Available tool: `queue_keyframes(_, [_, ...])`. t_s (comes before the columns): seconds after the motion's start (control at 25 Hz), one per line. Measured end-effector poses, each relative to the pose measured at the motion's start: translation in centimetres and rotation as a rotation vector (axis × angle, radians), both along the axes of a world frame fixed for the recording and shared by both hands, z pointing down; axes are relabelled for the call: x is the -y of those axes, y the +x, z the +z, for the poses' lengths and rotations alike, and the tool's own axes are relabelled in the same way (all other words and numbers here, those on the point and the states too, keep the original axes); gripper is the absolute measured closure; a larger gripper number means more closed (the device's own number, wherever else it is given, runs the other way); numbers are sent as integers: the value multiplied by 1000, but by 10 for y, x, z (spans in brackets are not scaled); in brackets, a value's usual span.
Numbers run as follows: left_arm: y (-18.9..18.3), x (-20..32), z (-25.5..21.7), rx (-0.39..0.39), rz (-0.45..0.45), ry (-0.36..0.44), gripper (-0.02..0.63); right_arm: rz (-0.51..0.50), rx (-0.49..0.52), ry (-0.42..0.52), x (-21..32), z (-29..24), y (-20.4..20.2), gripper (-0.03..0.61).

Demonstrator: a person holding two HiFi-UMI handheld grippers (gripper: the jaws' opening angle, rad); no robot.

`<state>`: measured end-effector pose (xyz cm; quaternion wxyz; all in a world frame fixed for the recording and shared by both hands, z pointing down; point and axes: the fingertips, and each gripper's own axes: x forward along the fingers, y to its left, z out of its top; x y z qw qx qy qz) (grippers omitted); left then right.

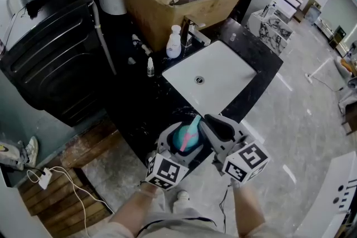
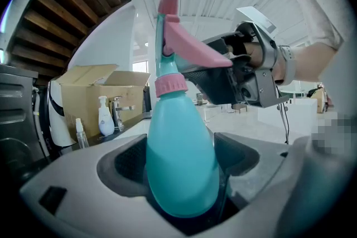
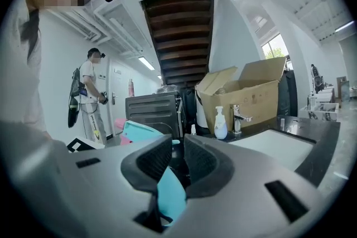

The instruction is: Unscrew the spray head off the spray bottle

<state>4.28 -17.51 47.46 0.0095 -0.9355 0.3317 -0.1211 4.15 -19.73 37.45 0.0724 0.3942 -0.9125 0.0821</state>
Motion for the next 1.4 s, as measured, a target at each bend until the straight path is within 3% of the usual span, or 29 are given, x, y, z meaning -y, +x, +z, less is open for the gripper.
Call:
queue_keyframes(0.16, [1, 1, 0, -1, 1, 2, 236, -19, 62, -1, 4, 0, -4, 506])
queue_keyframes(0.4, [1, 0, 2, 2, 4, 1, 236, -42, 267, 37, -26, -18, 6, 508])
queue_keyframes(0.52, [0, 0, 1, 3, 0, 0, 236, -75, 193, 77, -48, -23, -6, 405])
queue_keyframes(0.64, [0, 1, 1, 2, -8, 2, 236, -86, 79, 94, -55, -17, -23, 352])
queue_keyframes(0.84, [0, 0, 1, 3, -15, 2, 236, -42, -37, 82, -50, -4, -38, 319])
queue_keyframes(0.96, [0, 0, 1, 3, -17, 1, 236, -15, -85, 89, -50, 0, -35, 333])
queue_keyframes(1.4, [-1, 0, 2, 3, -19, 2, 236, 121, 29, 33, -38, 6, 25, 380])
